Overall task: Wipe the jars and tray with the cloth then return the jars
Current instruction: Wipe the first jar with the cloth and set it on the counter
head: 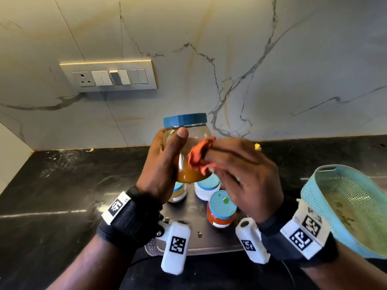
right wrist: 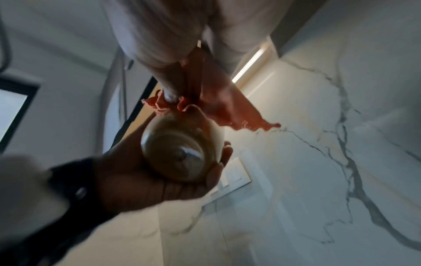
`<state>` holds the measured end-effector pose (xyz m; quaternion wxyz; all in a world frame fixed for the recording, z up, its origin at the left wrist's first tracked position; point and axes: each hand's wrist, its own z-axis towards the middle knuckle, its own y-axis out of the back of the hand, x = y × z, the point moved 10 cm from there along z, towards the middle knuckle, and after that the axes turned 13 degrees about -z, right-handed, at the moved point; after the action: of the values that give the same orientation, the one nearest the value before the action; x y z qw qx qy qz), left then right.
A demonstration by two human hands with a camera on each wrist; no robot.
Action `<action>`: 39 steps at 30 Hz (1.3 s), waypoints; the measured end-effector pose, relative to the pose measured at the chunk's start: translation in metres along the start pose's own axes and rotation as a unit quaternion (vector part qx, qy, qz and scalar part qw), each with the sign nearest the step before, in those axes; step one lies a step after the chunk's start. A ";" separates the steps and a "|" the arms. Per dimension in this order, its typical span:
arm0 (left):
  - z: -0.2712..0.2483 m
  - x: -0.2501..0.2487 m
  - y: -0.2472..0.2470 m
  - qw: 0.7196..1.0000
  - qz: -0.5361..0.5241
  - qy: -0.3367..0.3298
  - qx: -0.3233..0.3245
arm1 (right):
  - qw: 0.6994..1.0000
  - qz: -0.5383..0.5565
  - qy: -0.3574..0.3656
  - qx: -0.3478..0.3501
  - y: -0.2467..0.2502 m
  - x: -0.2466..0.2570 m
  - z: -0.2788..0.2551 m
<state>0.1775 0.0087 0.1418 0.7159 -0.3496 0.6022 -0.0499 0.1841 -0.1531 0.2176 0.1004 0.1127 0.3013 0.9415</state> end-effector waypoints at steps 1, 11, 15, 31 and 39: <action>0.001 0.001 0.000 1.000 -0.008 0.004 -0.001 | 0.999 -0.006 0.038 0.009 -0.001 0.010 -0.005; -0.003 0.013 -0.013 0.999 -0.019 0.033 0.019 | 0.997 0.035 -0.066 -0.020 0.005 -0.026 -0.002; -0.004 0.011 -0.007 0.998 -0.044 0.041 0.009 | 0.998 0.029 0.035 0.034 -0.003 0.001 -0.017; 0.004 0.008 -0.008 0.998 -0.032 0.045 0.039 | 1.000 -0.009 0.019 0.017 0.000 -0.003 -0.004; 0.004 0.022 -0.006 0.996 0.062 0.042 0.048 | 0.991 -0.071 0.076 0.082 -0.019 0.009 -0.010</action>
<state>0.1891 -0.0045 0.1272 0.7078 -0.2743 0.6491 -0.0490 0.1755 -0.1414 0.2002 0.1341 0.0267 0.3919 0.9098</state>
